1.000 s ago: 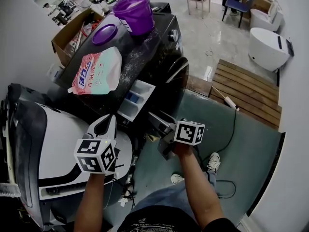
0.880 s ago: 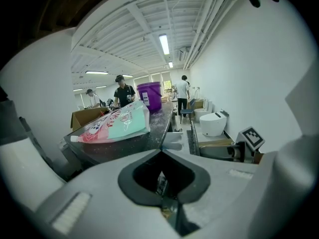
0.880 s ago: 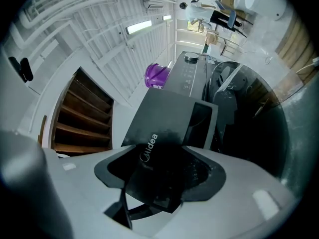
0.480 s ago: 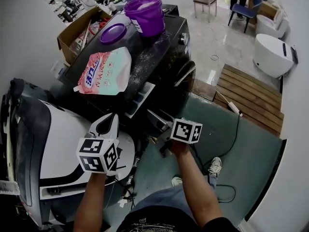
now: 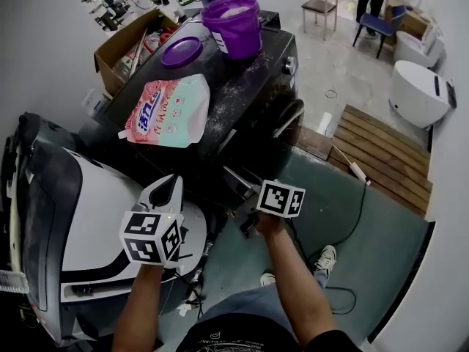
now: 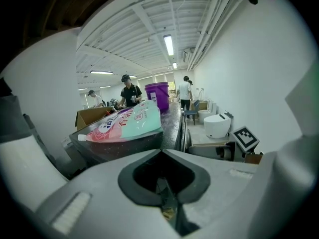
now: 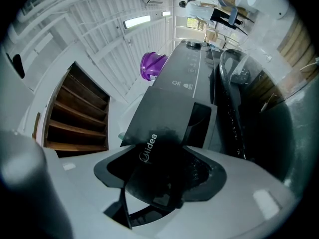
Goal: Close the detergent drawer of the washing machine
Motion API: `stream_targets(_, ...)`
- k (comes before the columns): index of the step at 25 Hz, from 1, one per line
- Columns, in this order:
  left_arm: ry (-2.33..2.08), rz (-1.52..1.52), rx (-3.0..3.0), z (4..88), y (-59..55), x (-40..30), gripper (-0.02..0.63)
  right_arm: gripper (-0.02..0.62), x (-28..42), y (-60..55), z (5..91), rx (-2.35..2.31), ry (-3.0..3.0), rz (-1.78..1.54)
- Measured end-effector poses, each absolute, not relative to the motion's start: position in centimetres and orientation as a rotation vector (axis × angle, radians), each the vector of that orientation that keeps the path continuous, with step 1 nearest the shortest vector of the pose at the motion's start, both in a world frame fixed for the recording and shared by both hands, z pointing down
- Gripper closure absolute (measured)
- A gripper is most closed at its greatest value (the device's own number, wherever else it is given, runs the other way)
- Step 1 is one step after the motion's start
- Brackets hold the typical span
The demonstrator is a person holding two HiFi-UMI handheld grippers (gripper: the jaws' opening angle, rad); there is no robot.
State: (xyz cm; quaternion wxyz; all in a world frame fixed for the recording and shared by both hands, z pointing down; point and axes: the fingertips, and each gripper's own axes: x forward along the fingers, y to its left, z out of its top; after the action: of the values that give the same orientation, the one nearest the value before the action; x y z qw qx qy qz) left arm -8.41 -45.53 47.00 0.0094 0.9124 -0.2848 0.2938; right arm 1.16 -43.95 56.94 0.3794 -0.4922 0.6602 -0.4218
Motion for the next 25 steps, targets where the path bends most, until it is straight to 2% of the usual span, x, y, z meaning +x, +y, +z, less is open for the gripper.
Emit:
stream_targets(14, -0.968, 0.909, 2.832, 45.9, -46.0, -10.1, 0.604, 0.314, 1.0, -44.9, 57.0, -1.317, 1.735, -1.099)
stream_targets(25, -0.988, 0.82, 2.811, 43.9, -44.1, -8.6, 0.604, 0.314, 3.5, -40.8, 54.2, -1.476, 1.876, -1.082)
